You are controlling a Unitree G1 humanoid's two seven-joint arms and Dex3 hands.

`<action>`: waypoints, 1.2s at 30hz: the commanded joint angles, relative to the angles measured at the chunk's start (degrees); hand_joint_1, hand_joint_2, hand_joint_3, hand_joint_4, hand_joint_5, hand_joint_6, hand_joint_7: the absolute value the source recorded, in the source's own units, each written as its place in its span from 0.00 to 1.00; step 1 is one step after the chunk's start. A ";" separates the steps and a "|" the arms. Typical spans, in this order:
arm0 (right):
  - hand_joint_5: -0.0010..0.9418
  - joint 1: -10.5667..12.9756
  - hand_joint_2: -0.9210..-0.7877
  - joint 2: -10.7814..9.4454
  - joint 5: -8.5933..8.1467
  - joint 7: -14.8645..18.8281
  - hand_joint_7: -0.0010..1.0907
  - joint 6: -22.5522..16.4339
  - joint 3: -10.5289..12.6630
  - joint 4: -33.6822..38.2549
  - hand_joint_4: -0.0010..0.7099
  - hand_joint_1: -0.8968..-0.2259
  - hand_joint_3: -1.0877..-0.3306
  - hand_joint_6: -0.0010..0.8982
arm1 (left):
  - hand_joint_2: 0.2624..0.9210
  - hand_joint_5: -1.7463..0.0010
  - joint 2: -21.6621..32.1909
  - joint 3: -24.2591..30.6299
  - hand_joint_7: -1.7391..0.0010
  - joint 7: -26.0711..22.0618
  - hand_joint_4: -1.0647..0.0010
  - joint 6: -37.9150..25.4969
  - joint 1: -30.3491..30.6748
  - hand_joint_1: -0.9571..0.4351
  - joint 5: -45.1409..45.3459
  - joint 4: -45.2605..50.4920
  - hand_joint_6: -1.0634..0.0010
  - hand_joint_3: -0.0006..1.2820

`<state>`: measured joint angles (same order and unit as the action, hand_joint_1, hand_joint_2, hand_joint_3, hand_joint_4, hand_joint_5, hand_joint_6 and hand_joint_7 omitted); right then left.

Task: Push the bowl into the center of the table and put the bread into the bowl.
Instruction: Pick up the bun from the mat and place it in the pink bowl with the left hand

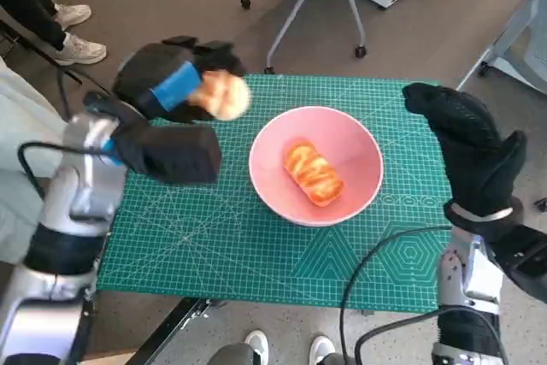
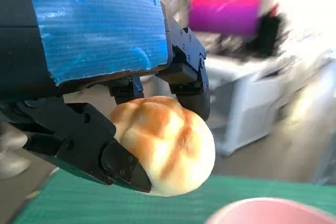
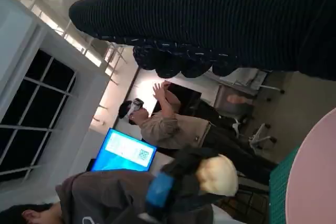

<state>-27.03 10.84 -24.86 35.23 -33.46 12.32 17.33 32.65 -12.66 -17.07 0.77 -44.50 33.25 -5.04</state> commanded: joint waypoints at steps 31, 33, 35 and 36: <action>0.00 0.82 0.00 2.42 0.56 -1.92 0.30 4.01 0.71 -5.67 0.28 0.35 0.45 0.16 | 0.96 0.98 -14.87 -12.65 0.98 -11.83 0.82 -8.41 -5.41 0.53 6.10 -8.93 0.76 0.01; 0.00 0.80 0.00 2.40 0.70 -2.00 0.30 3.84 0.74 -5.59 0.28 0.35 0.46 0.16 | 0.96 0.99 -14.87 -13.32 0.99 -12.48 0.85 -9.60 -5.31 0.50 7.01 -8.32 0.78 0.00; 0.00 0.76 0.00 2.35 0.91 -2.14 0.30 3.64 0.78 -5.45 0.28 0.35 0.46 0.16 | 0.96 0.99 -14.52 -13.73 0.99 -12.22 0.87 -9.22 -4.91 0.48 7.40 -8.03 0.79 0.00; 0.00 0.77 0.00 2.30 1.05 -2.26 0.30 3.54 0.78 -5.43 0.28 0.35 0.46 0.16 | 0.96 1.00 -14.23 -13.75 1.00 -11.73 0.87 -8.38 -4.52 0.47 7.31 -7.95 0.80 0.00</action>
<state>-27.16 13.14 -24.49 33.58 -29.84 13.10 11.30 18.00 -25.92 -28.89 -7.97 -49.29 39.95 -14.51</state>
